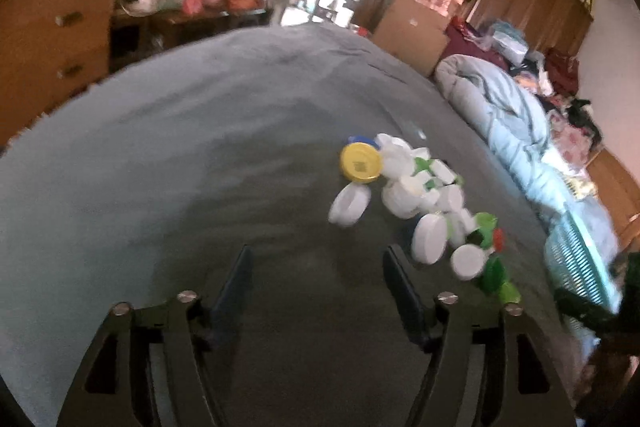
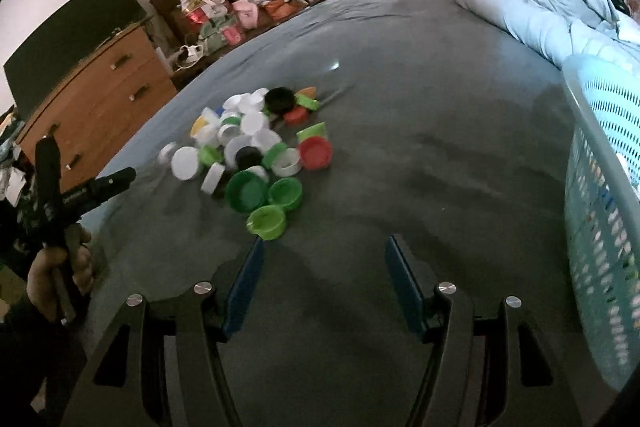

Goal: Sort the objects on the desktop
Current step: 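Grasp yellow cap with left tool while right tool grasps a green cap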

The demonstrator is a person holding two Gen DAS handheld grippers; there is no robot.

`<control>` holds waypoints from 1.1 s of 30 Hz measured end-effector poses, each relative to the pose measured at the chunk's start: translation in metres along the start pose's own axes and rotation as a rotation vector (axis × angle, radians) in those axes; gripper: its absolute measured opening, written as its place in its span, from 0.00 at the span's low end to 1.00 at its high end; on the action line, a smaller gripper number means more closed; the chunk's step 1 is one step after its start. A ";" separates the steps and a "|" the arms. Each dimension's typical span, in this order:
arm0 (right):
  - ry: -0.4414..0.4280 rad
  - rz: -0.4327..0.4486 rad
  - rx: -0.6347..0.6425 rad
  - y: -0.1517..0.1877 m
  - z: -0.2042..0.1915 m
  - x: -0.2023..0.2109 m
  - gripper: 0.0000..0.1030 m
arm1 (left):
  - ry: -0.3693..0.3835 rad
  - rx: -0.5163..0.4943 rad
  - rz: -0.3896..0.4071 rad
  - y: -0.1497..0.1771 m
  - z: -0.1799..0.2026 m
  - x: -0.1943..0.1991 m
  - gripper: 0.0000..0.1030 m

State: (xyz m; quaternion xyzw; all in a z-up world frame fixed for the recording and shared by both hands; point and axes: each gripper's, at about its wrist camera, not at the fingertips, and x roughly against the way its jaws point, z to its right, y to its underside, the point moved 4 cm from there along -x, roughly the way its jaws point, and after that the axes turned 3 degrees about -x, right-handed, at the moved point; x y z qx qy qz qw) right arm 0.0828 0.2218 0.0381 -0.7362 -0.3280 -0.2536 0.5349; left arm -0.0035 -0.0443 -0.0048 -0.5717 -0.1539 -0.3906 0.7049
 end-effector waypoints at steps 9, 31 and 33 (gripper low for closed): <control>-0.032 -0.034 -0.016 0.021 -0.011 -0.008 0.56 | -0.030 -0.139 -0.018 -0.041 0.023 -0.037 0.77; 0.006 -0.019 -0.065 0.012 0.010 -0.018 0.31 | 0.047 -0.217 -0.142 -0.071 0.052 -0.126 0.41; 0.010 -0.002 -0.031 0.008 0.002 -0.013 0.28 | 0.052 -0.205 -0.111 -0.072 0.049 -0.118 0.41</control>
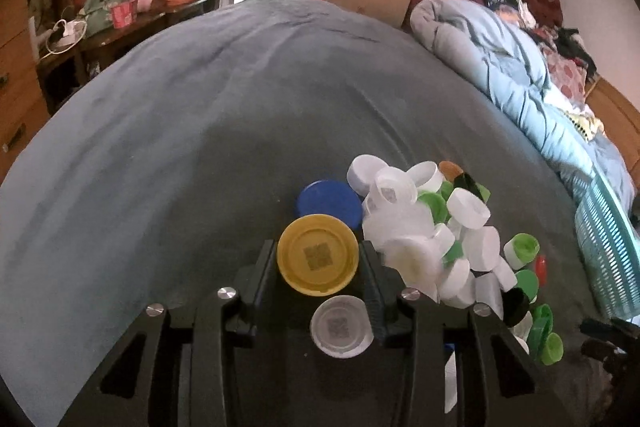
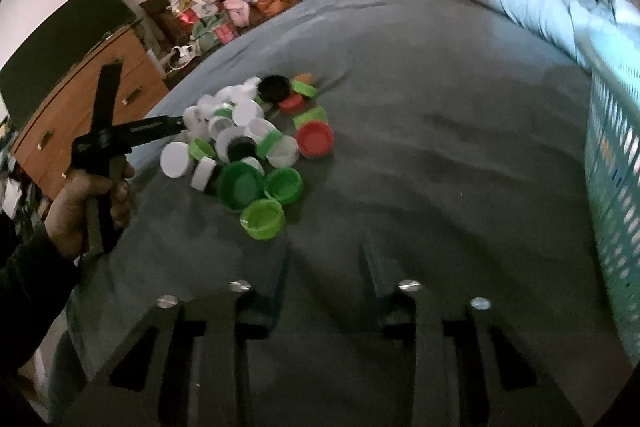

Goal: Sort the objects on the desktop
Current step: 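Grasp yellow cap with left tool while right tool grasps a green cap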

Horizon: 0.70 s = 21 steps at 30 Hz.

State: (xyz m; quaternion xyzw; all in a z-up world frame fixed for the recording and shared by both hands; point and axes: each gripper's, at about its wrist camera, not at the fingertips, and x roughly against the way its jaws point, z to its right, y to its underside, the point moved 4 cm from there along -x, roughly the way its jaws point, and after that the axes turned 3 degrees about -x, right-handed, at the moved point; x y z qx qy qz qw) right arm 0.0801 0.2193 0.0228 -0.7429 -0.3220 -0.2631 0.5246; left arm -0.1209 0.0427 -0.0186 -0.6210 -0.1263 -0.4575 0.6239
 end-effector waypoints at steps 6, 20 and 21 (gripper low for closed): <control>-0.029 0.015 0.076 -0.008 -0.022 -0.002 0.28 | -0.046 0.113 0.091 0.010 -0.024 0.028 0.41; 0.037 -0.090 0.189 -0.002 -0.048 -0.054 0.25 | -0.039 0.162 0.063 0.023 -0.033 0.021 0.41; 0.040 -0.090 0.185 -0.002 -0.047 -0.053 0.25 | -0.043 0.160 0.063 0.022 -0.033 0.021 0.41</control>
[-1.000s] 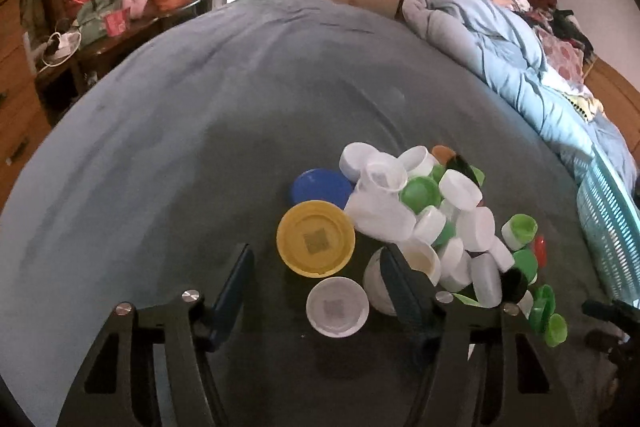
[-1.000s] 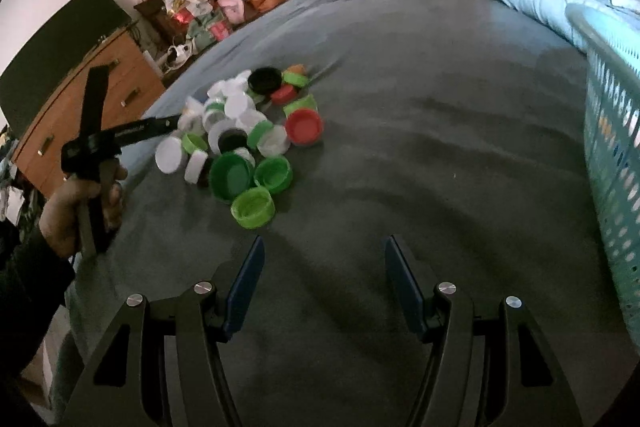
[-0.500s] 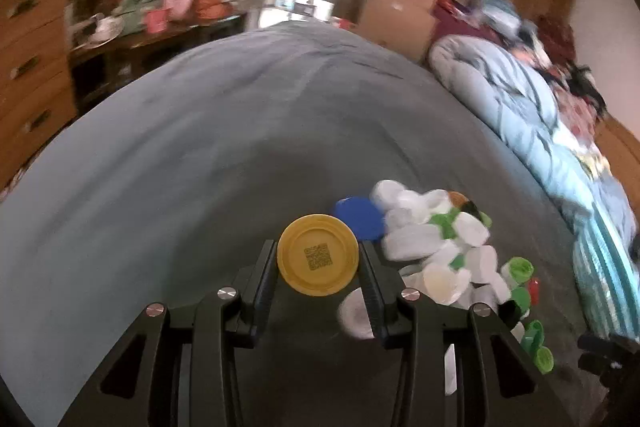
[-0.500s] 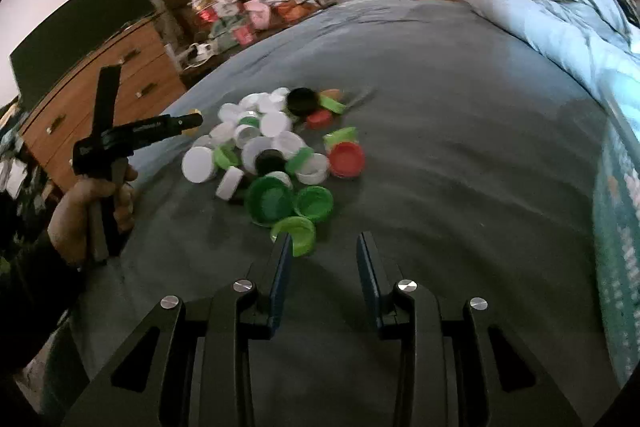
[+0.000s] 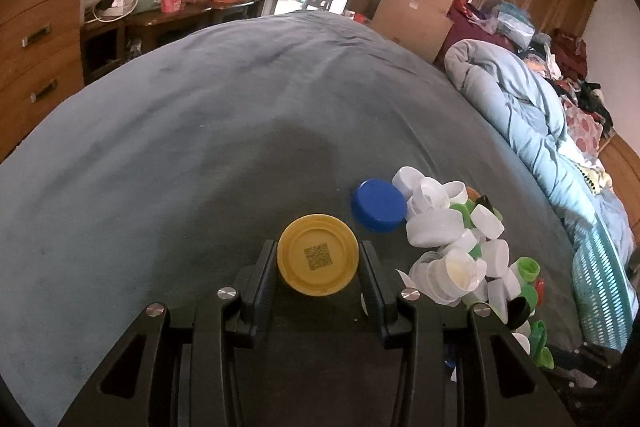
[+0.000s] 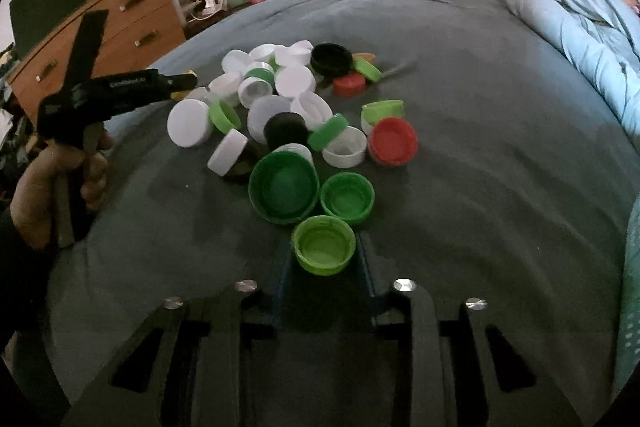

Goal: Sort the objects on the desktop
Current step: 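Grasp yellow cap with left tool while right tool grasps a green cap, then carry the yellow cap and green cap over the blue basket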

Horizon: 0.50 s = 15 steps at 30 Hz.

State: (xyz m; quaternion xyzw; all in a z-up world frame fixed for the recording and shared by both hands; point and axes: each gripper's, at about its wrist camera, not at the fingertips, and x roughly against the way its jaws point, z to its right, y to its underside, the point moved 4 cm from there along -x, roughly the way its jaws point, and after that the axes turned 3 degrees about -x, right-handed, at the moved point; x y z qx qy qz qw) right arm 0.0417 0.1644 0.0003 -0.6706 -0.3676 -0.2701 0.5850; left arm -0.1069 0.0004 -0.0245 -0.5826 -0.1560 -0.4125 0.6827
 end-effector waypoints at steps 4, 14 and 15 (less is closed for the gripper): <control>0.016 0.038 -0.032 0.000 0.001 0.024 0.25 | -0.053 -0.033 0.022 -0.002 0.008 0.013 0.41; 0.060 0.168 -0.070 -0.015 -0.004 0.110 0.25 | -0.033 -0.166 0.063 0.017 0.104 0.111 0.41; 0.064 0.185 -0.070 -0.019 -0.005 0.120 0.25 | -0.020 -0.177 0.067 0.018 0.115 0.120 0.41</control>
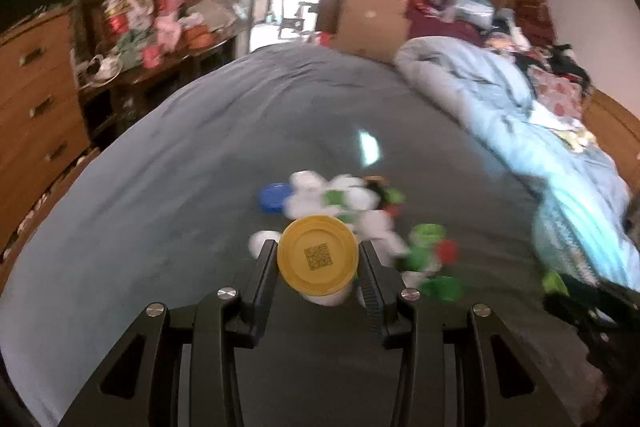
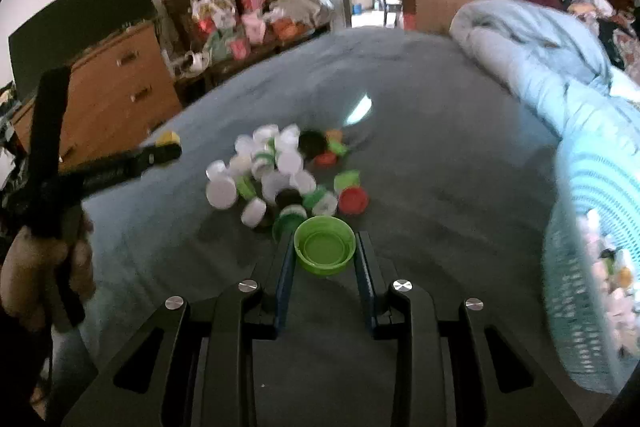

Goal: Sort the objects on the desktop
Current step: 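Carry the yellow cap and green cap over the blue basket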

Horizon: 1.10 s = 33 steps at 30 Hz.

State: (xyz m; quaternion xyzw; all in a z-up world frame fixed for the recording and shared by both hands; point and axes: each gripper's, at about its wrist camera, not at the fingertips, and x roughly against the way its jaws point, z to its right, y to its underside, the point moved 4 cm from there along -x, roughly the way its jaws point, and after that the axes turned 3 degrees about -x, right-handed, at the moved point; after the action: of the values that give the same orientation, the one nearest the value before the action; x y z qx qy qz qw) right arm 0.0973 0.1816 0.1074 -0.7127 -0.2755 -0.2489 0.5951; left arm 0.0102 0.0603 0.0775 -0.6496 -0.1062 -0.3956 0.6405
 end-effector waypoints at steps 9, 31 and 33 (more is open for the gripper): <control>0.052 0.100 -0.034 -0.017 0.018 0.064 0.25 | 0.126 -0.046 0.053 -0.011 0.077 0.069 0.41; 0.219 0.207 -0.173 -0.026 0.126 0.152 0.25 | 0.108 -0.348 0.054 -0.036 0.266 0.083 0.41; 0.234 0.212 -0.188 -0.025 0.138 0.159 0.25 | 0.105 -0.372 0.054 -0.037 0.280 0.080 0.41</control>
State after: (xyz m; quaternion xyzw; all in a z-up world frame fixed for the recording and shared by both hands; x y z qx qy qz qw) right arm 0.1987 0.3364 0.2108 -0.7565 -0.1032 -0.2908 0.5767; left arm 0.1450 0.2934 0.1948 -0.7379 0.0196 -0.4243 0.5245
